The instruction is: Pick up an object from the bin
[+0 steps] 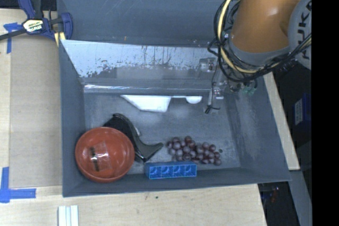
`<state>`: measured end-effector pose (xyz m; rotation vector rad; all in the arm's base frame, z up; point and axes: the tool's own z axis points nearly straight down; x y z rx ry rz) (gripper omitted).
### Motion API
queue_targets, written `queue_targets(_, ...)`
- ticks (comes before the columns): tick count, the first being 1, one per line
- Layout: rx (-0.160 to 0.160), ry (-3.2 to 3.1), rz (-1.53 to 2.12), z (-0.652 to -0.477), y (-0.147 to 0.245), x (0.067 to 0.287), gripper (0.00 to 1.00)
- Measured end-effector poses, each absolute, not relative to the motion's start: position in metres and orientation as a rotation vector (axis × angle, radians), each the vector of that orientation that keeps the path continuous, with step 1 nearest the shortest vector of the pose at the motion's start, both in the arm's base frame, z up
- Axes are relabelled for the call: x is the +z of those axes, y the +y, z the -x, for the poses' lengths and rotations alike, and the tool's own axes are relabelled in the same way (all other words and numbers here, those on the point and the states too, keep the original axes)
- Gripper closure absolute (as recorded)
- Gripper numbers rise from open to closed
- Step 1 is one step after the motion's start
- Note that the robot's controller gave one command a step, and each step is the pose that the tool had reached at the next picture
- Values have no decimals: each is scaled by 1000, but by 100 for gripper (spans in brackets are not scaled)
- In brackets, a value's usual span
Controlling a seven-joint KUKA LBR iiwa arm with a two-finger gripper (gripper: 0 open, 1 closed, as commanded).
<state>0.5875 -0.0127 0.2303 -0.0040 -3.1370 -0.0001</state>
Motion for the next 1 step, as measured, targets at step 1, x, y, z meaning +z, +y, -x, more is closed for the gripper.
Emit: queue_targets(1, 0, -3146, 3, -589, -13, 235, 0)
